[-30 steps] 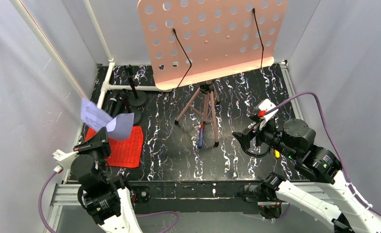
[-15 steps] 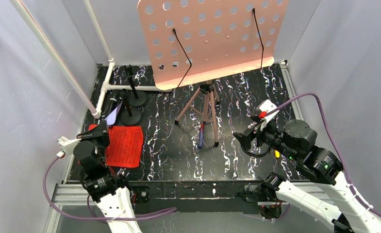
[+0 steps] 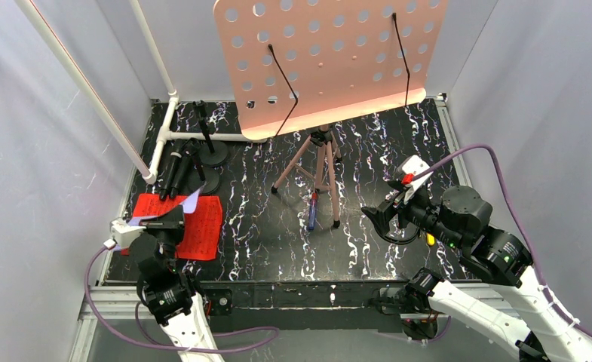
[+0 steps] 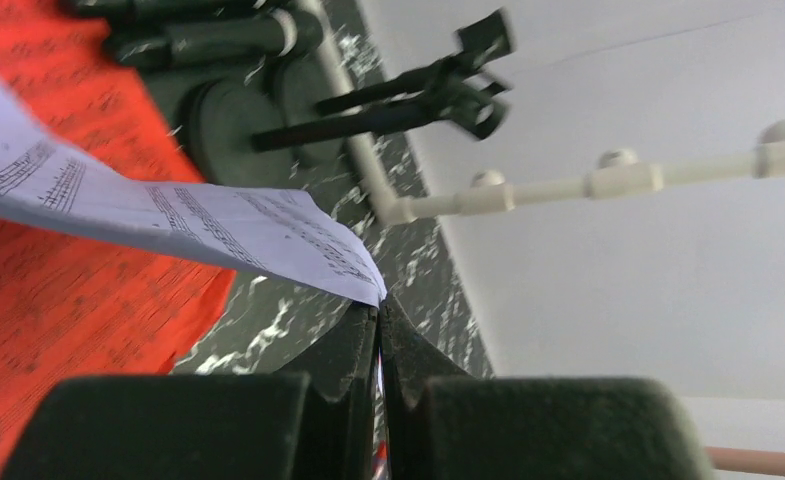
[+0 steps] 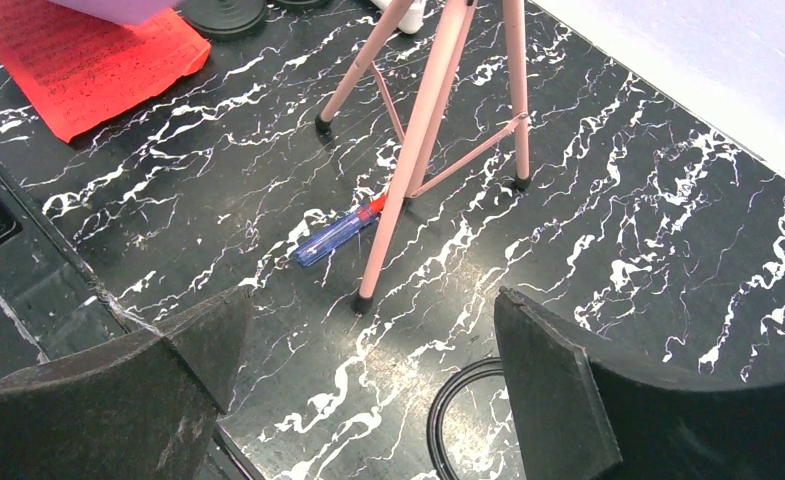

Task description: Pack up the instrument practice props

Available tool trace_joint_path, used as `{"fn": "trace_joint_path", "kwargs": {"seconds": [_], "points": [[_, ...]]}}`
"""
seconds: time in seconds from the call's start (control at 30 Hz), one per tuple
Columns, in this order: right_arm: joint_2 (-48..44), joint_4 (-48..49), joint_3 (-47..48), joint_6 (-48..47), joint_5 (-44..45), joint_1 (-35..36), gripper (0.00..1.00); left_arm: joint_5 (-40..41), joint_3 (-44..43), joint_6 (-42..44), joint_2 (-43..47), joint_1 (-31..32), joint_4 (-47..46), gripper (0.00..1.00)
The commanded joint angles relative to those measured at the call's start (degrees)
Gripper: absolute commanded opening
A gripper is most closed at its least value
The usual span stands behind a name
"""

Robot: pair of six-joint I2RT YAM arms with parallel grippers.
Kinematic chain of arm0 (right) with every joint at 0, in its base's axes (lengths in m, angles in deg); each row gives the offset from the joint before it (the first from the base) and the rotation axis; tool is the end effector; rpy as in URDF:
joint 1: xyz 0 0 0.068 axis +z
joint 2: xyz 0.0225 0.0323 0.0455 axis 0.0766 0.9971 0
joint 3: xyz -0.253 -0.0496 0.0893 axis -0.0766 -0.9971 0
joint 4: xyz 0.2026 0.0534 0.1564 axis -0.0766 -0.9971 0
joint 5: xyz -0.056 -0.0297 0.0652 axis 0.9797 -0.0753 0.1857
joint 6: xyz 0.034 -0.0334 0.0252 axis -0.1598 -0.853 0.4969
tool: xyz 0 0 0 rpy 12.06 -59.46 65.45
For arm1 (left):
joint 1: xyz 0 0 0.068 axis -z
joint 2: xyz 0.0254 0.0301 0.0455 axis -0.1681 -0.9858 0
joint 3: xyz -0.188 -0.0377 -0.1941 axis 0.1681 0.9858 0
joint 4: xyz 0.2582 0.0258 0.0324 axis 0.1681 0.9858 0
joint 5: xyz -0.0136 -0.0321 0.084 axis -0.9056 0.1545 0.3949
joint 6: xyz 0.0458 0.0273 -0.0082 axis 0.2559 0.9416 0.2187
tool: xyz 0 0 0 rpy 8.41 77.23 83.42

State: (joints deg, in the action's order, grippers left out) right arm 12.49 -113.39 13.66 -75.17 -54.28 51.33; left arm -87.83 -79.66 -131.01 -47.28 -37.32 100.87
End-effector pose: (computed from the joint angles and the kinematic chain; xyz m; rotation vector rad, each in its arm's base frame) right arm 0.0698 0.0698 0.3930 -0.7170 1.6436 0.4511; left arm 0.0553 0.0210 0.2714 -1.0461 1.2606 -0.6378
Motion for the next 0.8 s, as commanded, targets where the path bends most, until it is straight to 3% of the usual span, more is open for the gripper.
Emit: {"fn": "trace_joint_path", "kwargs": {"seconds": [0.0, 0.3, 0.57, 0.77], "points": [[0.53, 1.56, 1.62, -0.16, -1.15, 0.09, 0.99, -5.28, 3.82, 3.23, 1.9, -0.29, 4.22, 0.0], [1.61, 2.17, 1.81, 0.6, -2.18, 0.17, 0.99, -5.6, 4.56, 5.21, 3.28, -0.08, 13.09, 0.0], [2.94, 2.94, 1.77, 1.74, -2.34, 0.11, 0.99, -2.12, 3.11, 3.11, 2.81, -0.13, 15.72, 0.61], [4.87, 6.86, -0.18, 4.77, -1.93, 0.12, 0.99, -2.14, -1.56, 7.96, 1.82, 0.15, 12.38, 0.86]]}}
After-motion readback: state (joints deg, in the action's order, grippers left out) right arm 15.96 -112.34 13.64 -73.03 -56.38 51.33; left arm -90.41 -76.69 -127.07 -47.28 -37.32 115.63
